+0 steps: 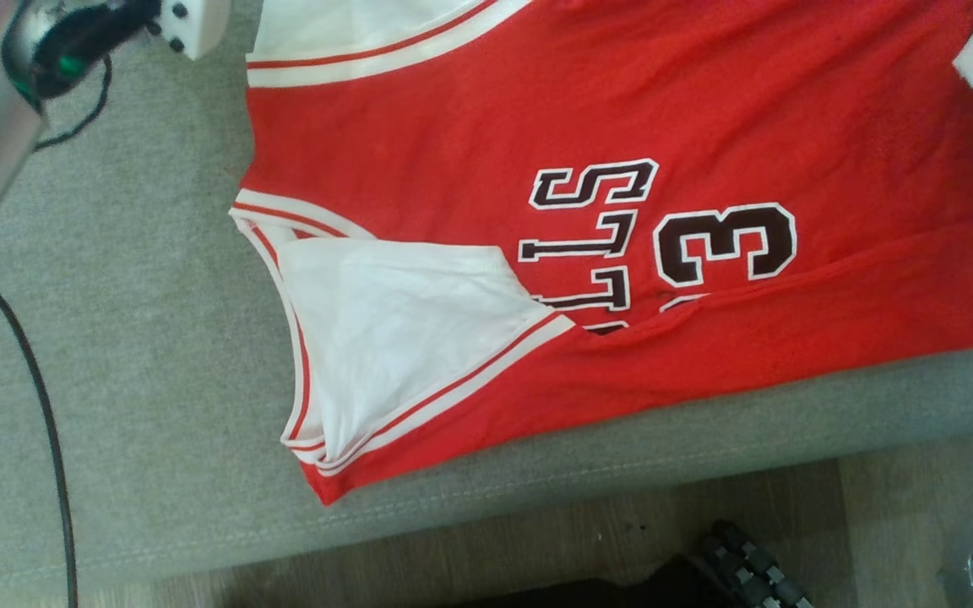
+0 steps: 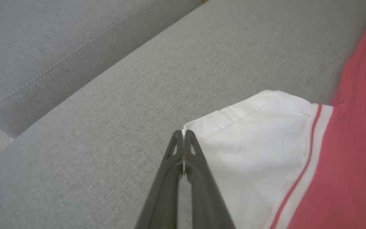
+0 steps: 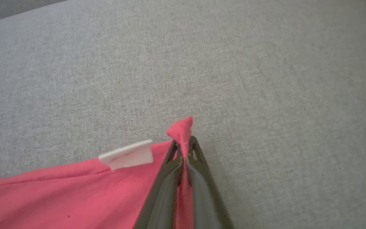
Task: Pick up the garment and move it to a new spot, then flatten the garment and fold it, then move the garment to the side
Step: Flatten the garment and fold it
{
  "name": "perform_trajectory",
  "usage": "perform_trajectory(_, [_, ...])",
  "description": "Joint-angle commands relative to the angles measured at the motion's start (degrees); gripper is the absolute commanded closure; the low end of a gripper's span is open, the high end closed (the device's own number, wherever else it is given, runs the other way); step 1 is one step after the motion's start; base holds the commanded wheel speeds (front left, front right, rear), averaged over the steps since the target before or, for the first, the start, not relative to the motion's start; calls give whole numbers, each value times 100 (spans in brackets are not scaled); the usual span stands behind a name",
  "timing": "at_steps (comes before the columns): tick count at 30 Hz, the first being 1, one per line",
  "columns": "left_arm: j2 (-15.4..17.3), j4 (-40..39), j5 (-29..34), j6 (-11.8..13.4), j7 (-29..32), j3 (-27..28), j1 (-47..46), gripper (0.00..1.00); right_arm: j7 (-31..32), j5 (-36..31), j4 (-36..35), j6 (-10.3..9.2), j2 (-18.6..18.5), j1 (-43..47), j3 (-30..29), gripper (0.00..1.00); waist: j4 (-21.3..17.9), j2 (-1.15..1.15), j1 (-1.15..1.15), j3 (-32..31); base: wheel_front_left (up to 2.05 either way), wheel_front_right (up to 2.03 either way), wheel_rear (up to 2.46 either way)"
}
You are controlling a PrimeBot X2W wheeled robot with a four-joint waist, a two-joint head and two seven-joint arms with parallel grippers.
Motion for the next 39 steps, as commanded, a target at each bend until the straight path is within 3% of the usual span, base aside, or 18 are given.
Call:
perform_trajectory(1, [229,-105,41,6,-74,208,-395,100,-63,-47,-266,36,-56,-165,75,100,2,0,0,2,0,0,0])
perform_trajectory(15, [136,312,528,20,-1669,319,-899,100,-1497,-199,-97,36,27,-623,-560,100,131,0,0,-41,0,0,0])
perform_trajectory(18, [201,56,342,15,-1723,267,-646,100,-1640,-57,-38,36,104,-444,-528,100,172,0,0,-152,0,0,0])
perform_trajectory(22, [541,-696,48,46,-1717,253,-94,100,-1718,190,-171,36,-36,-24,-393,100,280,0,0,-270,0,0,0])
perform_trajectory(25, [879,-1462,-161,252,-1703,276,428,100,-1735,396,-441,36,-203,378,-354,100,388,0,0,-333,0,0,0])
perform_trajectory(32, [1675,-3226,-637,988,-1533,354,1490,100,-1685,749,-1077,36,-424,1174,-563,100,577,0,0,-434,0,0,0])
perform_trajectory(39, [2058,-4342,-941,1580,-1481,323,2215,100,-1528,859,-1712,36,-394,1751,-820,100,678,0,0,-430,0,0,0])
